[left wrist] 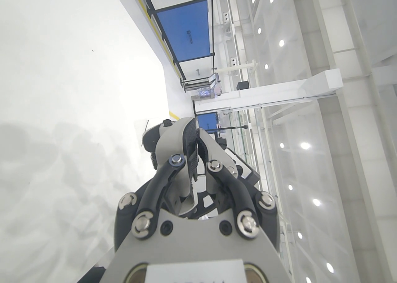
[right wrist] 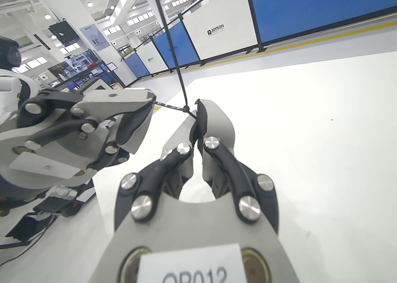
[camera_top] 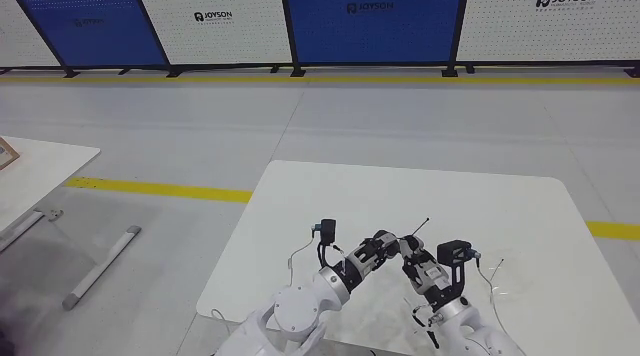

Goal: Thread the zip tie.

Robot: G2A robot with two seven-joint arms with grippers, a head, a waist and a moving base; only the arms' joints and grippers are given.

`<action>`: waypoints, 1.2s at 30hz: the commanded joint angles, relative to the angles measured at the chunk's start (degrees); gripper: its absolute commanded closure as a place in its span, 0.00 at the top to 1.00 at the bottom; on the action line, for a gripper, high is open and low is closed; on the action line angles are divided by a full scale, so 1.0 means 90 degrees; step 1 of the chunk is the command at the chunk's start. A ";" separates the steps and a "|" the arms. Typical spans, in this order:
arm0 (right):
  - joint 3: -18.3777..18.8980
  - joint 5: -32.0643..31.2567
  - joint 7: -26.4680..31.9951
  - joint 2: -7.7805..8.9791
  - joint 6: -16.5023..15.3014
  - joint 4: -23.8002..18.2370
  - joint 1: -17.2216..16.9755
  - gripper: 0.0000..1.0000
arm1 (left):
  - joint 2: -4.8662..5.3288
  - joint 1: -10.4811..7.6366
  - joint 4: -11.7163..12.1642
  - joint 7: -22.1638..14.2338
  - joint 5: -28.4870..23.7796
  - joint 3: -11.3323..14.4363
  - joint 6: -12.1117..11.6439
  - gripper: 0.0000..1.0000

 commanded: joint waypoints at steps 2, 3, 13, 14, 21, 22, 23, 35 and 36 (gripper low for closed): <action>-0.0012 -0.0005 0.0005 0.0000 0.0008 0.0010 0.0006 0.00 | 0.0003 0.0018 -0.0022 -0.0021 -0.0023 -0.0013 -0.0077 0.00; -0.0017 -0.0008 0.0008 0.0000 0.0010 0.0008 0.0007 0.00 | 0.0003 0.0024 -0.0031 -0.0024 -0.0037 -0.0020 -0.0098 0.00; -0.0057 -0.0034 0.0087 0.0001 0.0052 0.0019 0.0038 0.00 | 0.0011 0.0068 -0.0095 -0.0047 -0.0114 -0.0075 -0.0247 0.00; -0.0058 -0.0034 0.0094 0.0002 0.0053 0.0022 0.0041 0.00 | 0.0013 0.0075 -0.0108 -0.0049 -0.0115 -0.0080 -0.0257 0.00; -0.0056 -0.0007 0.0126 0.0008 0.0017 0.0049 0.0058 0.00 | 0.0023 0.0145 -0.0221 -0.0054 -0.0124 -0.0114 -0.0346 0.00; -0.0052 -0.0001 0.0127 0.0009 0.0008 0.0057 0.0059 0.00 | 0.0025 0.0159 -0.0241 -0.0053 -0.0127 -0.0120 -0.0364 0.00; -0.0048 0.0005 0.0127 0.0010 0.0001 0.0064 0.0060 0.00 | 0.0026 0.0169 -0.0253 -0.0052 -0.0128 -0.0125 -0.0377 0.00; -0.0042 0.0039 0.0116 0.0018 -0.0019 0.0144 0.0066 0.00 | 0.0050 0.0327 -0.0452 -0.0050 -0.0147 -0.0210 -0.0559 0.00; -0.0047 0.0040 0.0114 0.0018 -0.0017 0.0149 0.0068 0.00 | 0.0052 0.0343 -0.0470 -0.0058 -0.0146 -0.0213 -0.0577 0.00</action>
